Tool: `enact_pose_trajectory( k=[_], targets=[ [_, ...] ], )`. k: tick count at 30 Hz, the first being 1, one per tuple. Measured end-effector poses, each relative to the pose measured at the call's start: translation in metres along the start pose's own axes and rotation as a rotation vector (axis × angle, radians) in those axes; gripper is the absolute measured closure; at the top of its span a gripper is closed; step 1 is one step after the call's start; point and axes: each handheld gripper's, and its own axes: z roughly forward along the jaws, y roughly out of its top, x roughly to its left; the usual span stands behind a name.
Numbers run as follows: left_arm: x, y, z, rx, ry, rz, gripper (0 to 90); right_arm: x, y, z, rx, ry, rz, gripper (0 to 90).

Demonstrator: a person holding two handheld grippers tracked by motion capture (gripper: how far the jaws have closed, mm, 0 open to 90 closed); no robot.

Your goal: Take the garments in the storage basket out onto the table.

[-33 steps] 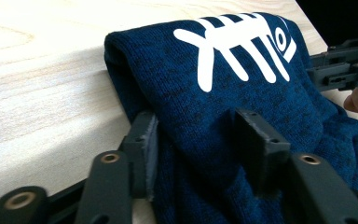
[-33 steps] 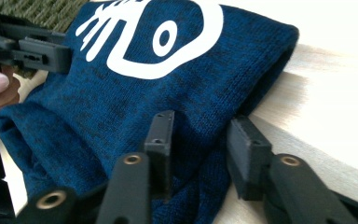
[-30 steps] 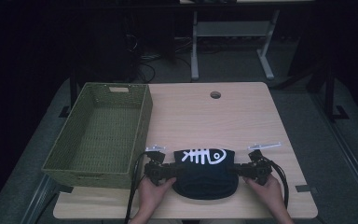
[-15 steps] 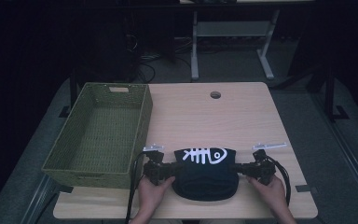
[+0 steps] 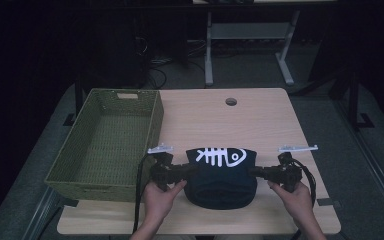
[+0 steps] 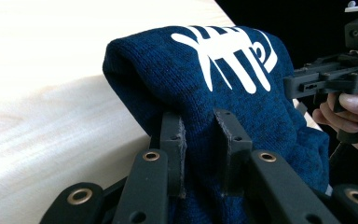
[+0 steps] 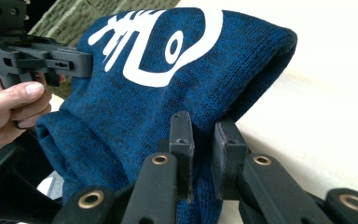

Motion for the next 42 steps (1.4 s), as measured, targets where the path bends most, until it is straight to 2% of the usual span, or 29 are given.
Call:
enact_pose_trajectory(
  k=[12, 19, 32, 42],
  targets=[
    [0.003, 0.027, -0.033, -0.028, 0.012, 0.016, 75.4, 0.023, 0.031, 0.004, -0.021, 0.037, -0.015, 79.7],
    [0.007, 0.040, -0.054, -0.042, 0.020, 0.024, 75.4, 0.040, 0.050, 0.010, -0.021, 0.042, -0.039, 79.7],
    [0.022, 0.056, -0.082, -0.053, 0.031, 0.013, 75.4, 0.067, 0.081, 0.025, -0.016, 0.063, -0.071, 79.7],
    [0.030, 0.063, -0.105, -0.062, 0.037, -0.001, 75.3, 0.083, 0.098, 0.037, -0.006, 0.086, -0.076, 79.7]
  ],
)
